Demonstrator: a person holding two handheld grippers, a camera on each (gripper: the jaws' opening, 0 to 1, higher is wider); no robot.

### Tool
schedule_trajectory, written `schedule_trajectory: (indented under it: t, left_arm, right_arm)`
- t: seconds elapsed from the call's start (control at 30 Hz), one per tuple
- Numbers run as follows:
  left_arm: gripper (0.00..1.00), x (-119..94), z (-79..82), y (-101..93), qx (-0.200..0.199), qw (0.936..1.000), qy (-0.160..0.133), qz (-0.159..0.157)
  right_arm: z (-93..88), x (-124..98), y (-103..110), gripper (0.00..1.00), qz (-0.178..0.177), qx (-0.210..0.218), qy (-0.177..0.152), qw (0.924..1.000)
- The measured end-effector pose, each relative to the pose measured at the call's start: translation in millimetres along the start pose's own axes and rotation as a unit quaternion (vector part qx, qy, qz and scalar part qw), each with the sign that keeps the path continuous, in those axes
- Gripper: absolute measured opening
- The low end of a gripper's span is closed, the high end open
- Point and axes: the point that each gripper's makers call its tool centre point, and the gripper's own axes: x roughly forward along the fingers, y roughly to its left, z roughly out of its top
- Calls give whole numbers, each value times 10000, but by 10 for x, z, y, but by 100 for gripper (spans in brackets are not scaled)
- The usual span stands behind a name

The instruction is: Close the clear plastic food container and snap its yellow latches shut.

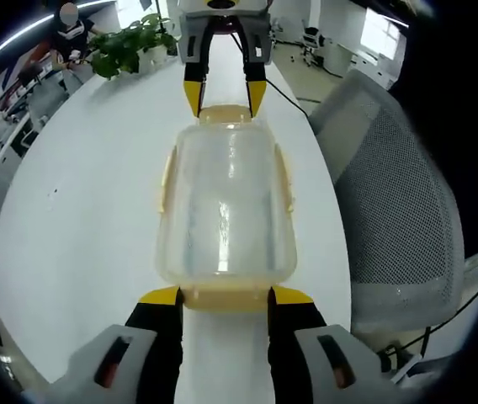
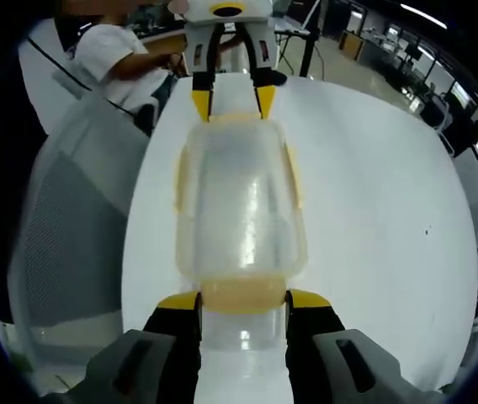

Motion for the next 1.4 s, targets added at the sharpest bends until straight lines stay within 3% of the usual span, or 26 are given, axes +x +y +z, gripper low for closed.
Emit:
schedule_trajectory:
  t: [1.4]
  left_arm:
    - [38, 409, 561, -18, 29, 9999, 11, -135]
  right_arm:
    - [-669, -167, 32, 38, 10, 113, 37, 9999]
